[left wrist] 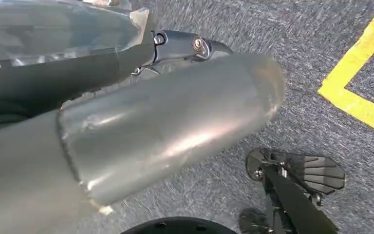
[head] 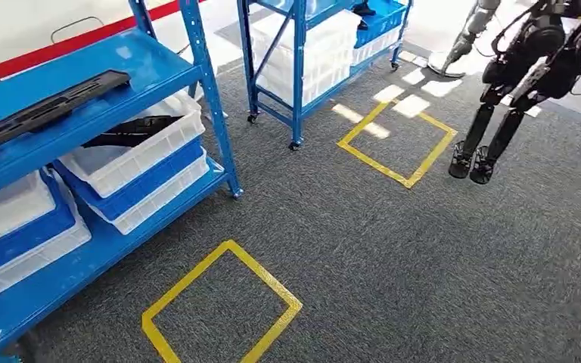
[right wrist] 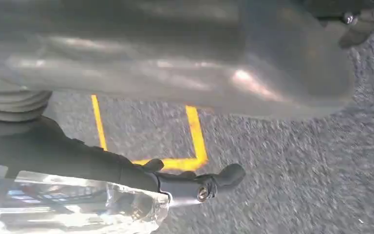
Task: Take the parts from the cabinet and place them on the table.
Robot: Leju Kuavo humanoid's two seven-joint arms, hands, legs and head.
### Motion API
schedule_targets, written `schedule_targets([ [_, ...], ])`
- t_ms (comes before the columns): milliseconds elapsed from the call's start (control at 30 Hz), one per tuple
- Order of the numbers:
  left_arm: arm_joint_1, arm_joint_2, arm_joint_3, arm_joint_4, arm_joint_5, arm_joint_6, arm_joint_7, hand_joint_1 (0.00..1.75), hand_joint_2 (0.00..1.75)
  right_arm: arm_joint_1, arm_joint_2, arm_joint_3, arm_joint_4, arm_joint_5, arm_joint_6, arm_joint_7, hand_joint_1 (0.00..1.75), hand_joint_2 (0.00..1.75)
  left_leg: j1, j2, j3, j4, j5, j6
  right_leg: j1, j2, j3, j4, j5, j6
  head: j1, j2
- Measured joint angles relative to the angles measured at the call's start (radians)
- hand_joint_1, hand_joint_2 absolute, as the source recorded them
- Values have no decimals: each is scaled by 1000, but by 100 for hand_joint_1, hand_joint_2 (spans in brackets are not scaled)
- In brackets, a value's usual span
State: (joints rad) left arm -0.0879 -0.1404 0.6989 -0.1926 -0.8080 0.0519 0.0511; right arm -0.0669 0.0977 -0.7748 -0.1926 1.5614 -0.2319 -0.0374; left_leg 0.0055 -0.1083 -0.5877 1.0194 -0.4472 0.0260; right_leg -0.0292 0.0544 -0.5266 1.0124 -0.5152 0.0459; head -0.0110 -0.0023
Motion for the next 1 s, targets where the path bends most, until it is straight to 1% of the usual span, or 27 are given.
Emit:
schedule_targets([
  [67, 3, 0, 0, 0, -1, -2, 0, 0, 0, -1, 0, 0, 0, -1, 0, 1, 0, 0, 2, -11, -4, -8, 8, -11, 7, -12, 8, 2, 3, -15, -3, 0],
  [100, 4, 1, 0, 0, -2, -2, 0, 0, 0, -1, 0, 0, 0, -1, 0, 1, 0, 0, 7, -20, -9, -6, 12, -17, -2, -25, 9, 0, 9, -25, -4, 0],
  [133, 5, 2, 1, 0, -2, -3, 0, 0, 0, -2, 1, 0, 0, -1, 0, 1, 0, 0, 11, 3, -15, 6, 2, -18, -4, -36, 7, -3, 14, -32, -3, 0],
  [167, 4, 2, 1, 0, -5, -3, 2, 0, 0, -2, 2, 0, 0, -1, 0, 1, 0, 0, 5, 52, -31, 42, -29, -21, -1, -43, 6, -3, 15, -40, -8, 0],
  [200, 2, 1, 0, 0, -6, -3, 2, 0, 0, 0, 3, 0, 0, -1, 0, 1, 0, 0, 6, 78, -61, 107, -70, -24, 2, -54, 5, -3, 15, -46, -16, 0],
  [233, 1, 0, 0, 0, -8, -4, 2, 0, 0, 3, 3, 0, 0, -2, 0, 1, 0, 0, 6, 92, -101, 192, -114, -27, 7, -68, 4, -2, 14, -48, -14, 0],
  [267, 1, 0, 0, 0, -9, -6, 2, 0, 0, 6, 3, 0, 0, -2, -1, 1, 0, 0, 7, 99, -138, 270, -145, -28, 10, -83, 1, -2, 13, -49, -15, 0],
  [300, 1, 0, 1, 0, -9, -6, 2, 0, 0, 6, 3, 0, 0, -2, -2, 1, 0, 0, 7, 102, -157, 312, -152, -29, 13, -95, 0, -2, 13, -49, -15, 0],
  [333, 2, 0, 1, 0, -10, -6, 2, 0, 0, 5, 3, 0, 0, -3, -2, 1, 0, 0, 7, 105, -149, 302, -137, -27, 14, -107, 0, -2, 12, -50, -15, 0],
  [367, 3, 1, 1, 0, -10, -6, 2, 0, 0, 4, 3, 0, 0, -2, -2, 1, 0, 0, 6, 107, -121, 252, -105, -23, 16, -117, 0, -2, 12, -50, -15, 0],
  [400, 2, 1, 1, 0, -10, -6, 2, 0, 0, 3, 4, 0, 0, -3, -2, 1, 0, 0, 5, 114, -75, 172, -67, -18, 17, -128, 3, -2, 11, -51, -15, 0],
  [433, 1, 1, 1, 0, -10, -6, 2, 0, 0, 2, 5, 0, 0, -2, -2, 1, 0, 0, 3, 137, -19, 77, -31, -9, 18, -137, 6, -2, 10, -52, -15, 0],
  [467, -1, 1, 1, 0, -10, -6, 2, 0, 0, 1, 6, 0, 0, -3, -2, 1, 0, 0, -7, 201, 17, 9, -31, 2, 22, -144, 8, -2, 9, -51, -15, 0],
  [500, -5, 2, 0, 0, -11, -6, 2, 0, 0, 1, 7, 0, 0, -3, -2, 1, 0, 0, -12, 188, 15, 7, -29, 3, 30, -152, 7, -1, 5, -44, -12, 0],
  [567, -5, 2, 1, 0, -12, -6, 2, 0, 0, -1, 7, 0, 0, -3, -3, 1, 0, 0, -17, 168, 10, 8, -29, 8, 25, -168, 10, -3, 5, -38, -14, 0],
  [600, -5, 2, 1, 0, -12, -6, 2, 0, 0, -3, 7, 0, 0, -3, -3, 1, 0, 0, -18, 154, 9, 2, -25, 14, 27, -181, 16, -10, 6, -34, -14, 0],
  [633, -4, 0, 1, 0, -12, -6, 2, 0, 0, -2, 7, 0, 0, -3, -4, 1, 0, 0, 1, 138, 23, -20, -9, 24, 36, -179, 11, -4, -2, -27, -14, 0],
  [667, -4, -1, 1, 0, -12, -6, 2, 0, 0, -3, 6, 0, 0, -3, -4, 1, 0, 0, -4, 132, 28, -27, -6, 26, 27, -130, 10, 21, -16, -25, -8, 0],
  [700, -6, -1, 1, 0, -12, -6, 3, 0, 0, -3, 6, 0, 0, -2, -4, 1, 0, 0, -1, 119, 25, -27, -1, 33, 26, -89, -18, 80, -49, -31, -7, 0],
  [733, -9, -1, 1, 0, -12, -6, 3, 0, 0, -1, 6, 0, 0, -2, -4, 1, 0, 0, -1, 106, 22, -27, 0, 34, 23, -71, -54, 155, -83, -35, -5, 0],
  [767, -10, -2, 1, 0, -11, -6, 3, 0, 0, 1, 5, 0, 0, -2, -4, 1, 0, 0, -2, 92, 20, -26, 0, 34, 20, -64, -91, 232, -114, -36, -5, 0],
  [800, -9, -2, 1, 0, -11, -7, 3, 0, 0, 3, 5, 0, 0, -2, -4, 1, 0, 0, -2, 77, 18, -26, 1, 34, 20, -62, -120, 289, -130, -33, -5, 0],
  [833, -6, -2, 1, 0, -11, -7, 3, 0, 0, 5, 5, 0, 0, -2, -4, 1, 0, 0, -2, 64, 19, -25, 1, 32, 19, -61, -125, 295, -124, -26, -5, 0],
  [867, -4, -2, 1, 0, -11, -7, 3, 0, 0, 5, 4, 0, 0, -2, -4, 1, 0, 0, -2, 49, 19, -24, 2, 32, 19, -60, -105, 247, -95, -15, -5, 0],
  [933, -2, -5, 1, 0, -10, -7, 3, 0, 0, 3, 0, 0, 0, -1, -4, 1, 0, 0, -1, 24, 22, -22, 2, 28, 13, -42, -20, 64, -11, 2, -5, 0],
  [967, -2, -5, 1, 0, -10, -7, 3, 0, 0, 3, 0, 1, 0, -1, -4, 1, 0, 0, -1, 13, 18, -19, 1, 22, 5, 2, 9, -12, 7, 3, -4, 0],
  [1000, -3, -5, 1, 0, -10, -7, 3, 0, 0, 4, 1, 1, 1, -1, -2, 1, 0, 0, -9, 5, 16, -12, -3, 14, 13, 3, 6, -16, 9, -6, -2, 0],
])
